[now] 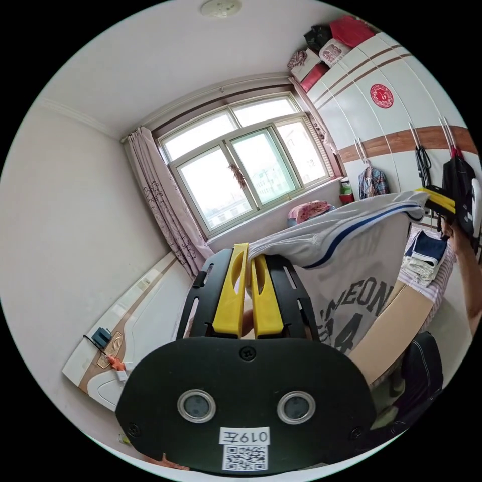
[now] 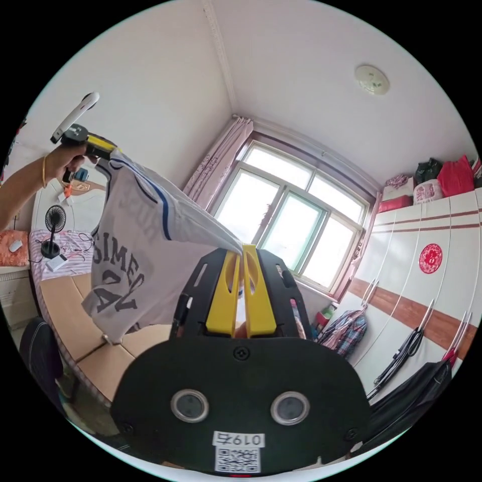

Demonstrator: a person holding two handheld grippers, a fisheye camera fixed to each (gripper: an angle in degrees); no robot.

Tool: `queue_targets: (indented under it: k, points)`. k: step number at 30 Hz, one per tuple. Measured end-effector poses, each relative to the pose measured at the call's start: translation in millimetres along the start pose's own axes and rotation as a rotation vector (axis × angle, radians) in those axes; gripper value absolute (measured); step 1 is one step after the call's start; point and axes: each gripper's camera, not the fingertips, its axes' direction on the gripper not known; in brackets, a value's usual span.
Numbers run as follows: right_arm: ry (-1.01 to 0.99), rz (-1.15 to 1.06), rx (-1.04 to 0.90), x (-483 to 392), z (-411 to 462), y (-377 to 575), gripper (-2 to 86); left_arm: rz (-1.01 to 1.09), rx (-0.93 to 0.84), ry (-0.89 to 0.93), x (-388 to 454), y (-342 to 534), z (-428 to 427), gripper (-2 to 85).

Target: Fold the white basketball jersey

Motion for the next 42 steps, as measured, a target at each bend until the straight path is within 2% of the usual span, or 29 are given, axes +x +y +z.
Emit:
queue_targets:
  k: [5, 11, 14, 18, 24, 28, 34, 38, 42]
  points:
    - [0.121, -0.041, 0.059, 1.4, -17.3, -60.6, -1.0, 0.022, 0.102, -0.136, -1.9, -28.8, -81.9, -0.1]
    - [0.227, -0.140, 0.073, -3.0, -30.6, -83.6, -1.0, 0.044, 0.157, -0.177, 6.9, -38.0, -146.5, -0.1]
    - [0.266, -0.194, 0.061, -5.8, -16.9, -76.0, -1.0, 0.069, 0.156, -0.171, 21.6, -31.5, -152.3, -0.1]
    - [0.298, -0.233, -0.016, -7.0, 53.9, -61.5, -1.0, 0.112, 0.115, -0.172, 46.6, -28.4, -121.3, -0.1]
    - [0.219, -0.251, -0.191, -13.3, 239.8, -9.4, -1.0, 0.163, -0.079, -0.140, 88.9, -6.1, 47.3, -0.2]
    - [0.088, -0.244, -0.372, -36.8, 412.8, 62.4, -1.0, 0.209, -0.279, -0.119, 131.9, 49.2, 236.2, -0.1]
    - [0.077, -0.279, -0.581, -95.8, 626.8, 186.0, -1.0, 0.310, -0.497, -0.179, 230.0, 180.3, 498.2, -0.1]
    - [-0.016, -0.183, -0.709, -110.2, 706.5, 256.8, -0.9, 0.221, -0.618, -0.073, 274.6, 275.4, 620.6, 0.0]
    - [-0.073, -0.135, -0.835, -116.9, 756.5, 328.5, -0.4, 0.121, -0.693, -0.013, 293.3, 354.1, 681.1, 0.1]
